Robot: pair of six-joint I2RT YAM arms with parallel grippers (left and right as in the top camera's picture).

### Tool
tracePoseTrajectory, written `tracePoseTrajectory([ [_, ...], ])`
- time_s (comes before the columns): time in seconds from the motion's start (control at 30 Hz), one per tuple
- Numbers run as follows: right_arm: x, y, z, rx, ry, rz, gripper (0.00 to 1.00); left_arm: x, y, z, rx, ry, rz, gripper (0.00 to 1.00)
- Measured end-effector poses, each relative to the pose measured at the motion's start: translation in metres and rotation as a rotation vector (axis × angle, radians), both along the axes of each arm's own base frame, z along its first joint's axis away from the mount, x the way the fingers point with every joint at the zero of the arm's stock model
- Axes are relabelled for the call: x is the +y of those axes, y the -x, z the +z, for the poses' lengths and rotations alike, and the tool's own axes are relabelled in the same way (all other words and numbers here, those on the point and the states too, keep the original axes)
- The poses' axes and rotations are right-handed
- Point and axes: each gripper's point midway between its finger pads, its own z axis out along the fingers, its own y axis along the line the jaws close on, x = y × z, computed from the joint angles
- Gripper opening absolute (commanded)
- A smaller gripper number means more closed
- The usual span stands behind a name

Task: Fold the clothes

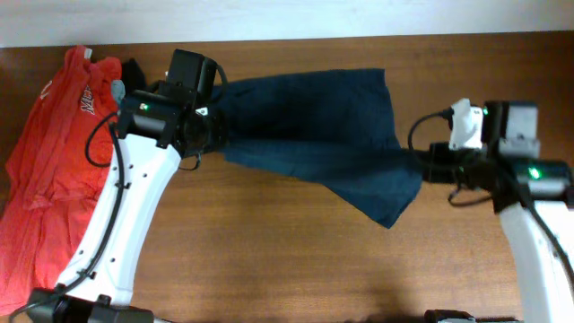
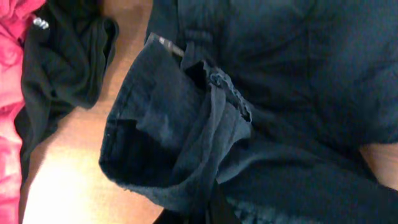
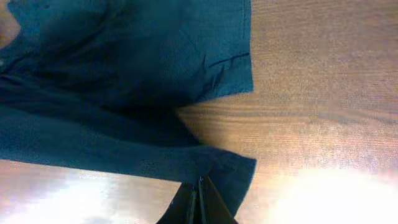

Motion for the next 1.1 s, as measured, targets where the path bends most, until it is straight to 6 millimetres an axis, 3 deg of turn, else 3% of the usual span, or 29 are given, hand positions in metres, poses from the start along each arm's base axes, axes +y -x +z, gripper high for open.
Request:
tracePoseTrajectory([
  [0.27,-0.001,-0.071,-0.036,-0.05,-0.003,0.047,0.04,0.004,-0.026,-0.01,-0.1,-0.034,0.031,0.01],
  [0.47,-0.001,-0.102,-0.016,-0.199,0.005,0.059,0.04,0.004,-0.047,-0.008,-0.193,-0.04,0.054,0.01],
  [0.63,0.0,-0.12,0.007,-0.306,0.011,0.067,0.04,0.005,-0.066,0.007,-0.295,-0.045,0.077,0.01],
  [0.87,0.007,-0.13,0.02,-0.376,0.021,0.083,0.04,0.009,-0.081,0.02,-0.381,-0.066,0.112,0.01],
  [1.1,0.016,-0.143,0.019,-0.41,0.035,0.097,0.04,0.014,-0.092,-0.003,-0.347,-0.114,0.131,0.01],
])
